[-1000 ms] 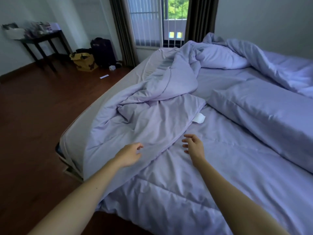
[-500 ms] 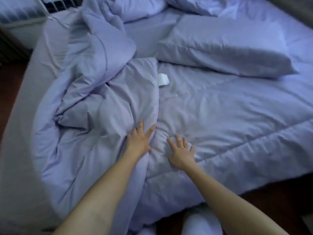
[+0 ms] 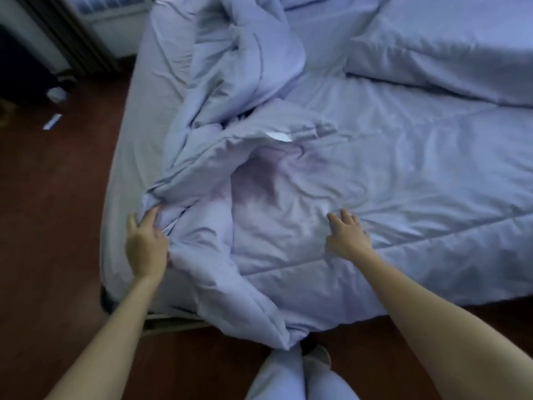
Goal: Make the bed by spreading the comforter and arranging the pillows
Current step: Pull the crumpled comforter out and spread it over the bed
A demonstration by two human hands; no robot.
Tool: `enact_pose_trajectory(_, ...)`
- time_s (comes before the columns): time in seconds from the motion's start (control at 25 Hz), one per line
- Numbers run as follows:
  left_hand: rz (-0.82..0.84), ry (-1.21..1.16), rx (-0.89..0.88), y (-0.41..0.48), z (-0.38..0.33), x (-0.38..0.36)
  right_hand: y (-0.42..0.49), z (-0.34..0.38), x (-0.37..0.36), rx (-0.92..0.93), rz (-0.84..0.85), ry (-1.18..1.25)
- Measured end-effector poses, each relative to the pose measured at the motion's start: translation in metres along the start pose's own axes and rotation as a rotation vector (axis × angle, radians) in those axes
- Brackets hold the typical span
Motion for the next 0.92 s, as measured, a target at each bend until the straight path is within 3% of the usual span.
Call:
enact_pose_trajectory(0.24, 0.127, 0.165, 0.255, -0.012, 0.168, 0.051, -0.003, 0.064, -0.038, 0.153, 0.097, 0.031)
enact_pose_trajectory(0.32, 0.042, 0.213, 0.393, -0.014, 0.174, 0.051, -0.006, 0.072, -0.052, 0.147, 0.109, 0.127)
enact_pose_trajectory(0.36, -0.045, 0.234, 0.338, -0.018, 0.156, 0.049, -0.007, 0.073, -0.058, 0.138, 0.096, 0.151)
enact_pose_trajectory(0.48, -0.147, 0.166, -0.077, -0.036, 0.072, 0.021, -0.004, 0.091, -0.045, 0.150, -0.080, 0.280)
enact_pose_trajectory(0.6, -0.214, -0.068, -0.113, -0.012, 0.051, 0.016, 0.003, 0.114, -0.036, 0.007, -0.194, 0.647)
enact_pose_trajectory(0.68, -0.142, -0.092, -0.172, 0.016, 0.061, 0.023, 0.014, 0.135, -0.044, -0.069, -0.157, 0.832)
enact_pose_trajectory(0.84, 0.168, 0.031, -0.236, 0.063, 0.127, 0.039, 0.041, 0.178, -0.065, -0.103, -0.185, 0.970)
enact_pose_trajectory(0.92, 0.192, 0.054, -0.153, 0.080, 0.175, 0.059, 0.043, 0.235, -0.056, -0.039, -0.180, 1.048)
Point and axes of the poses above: each hand's wrist, its own y-axis towards the middle knuckle, its own x-axis out of the back of the hand, z = x × y, the point moved 7 cm from there along y, towards the middle knuckle, and after that the axes turned 13 degrees about x, right-handed, at the moved point
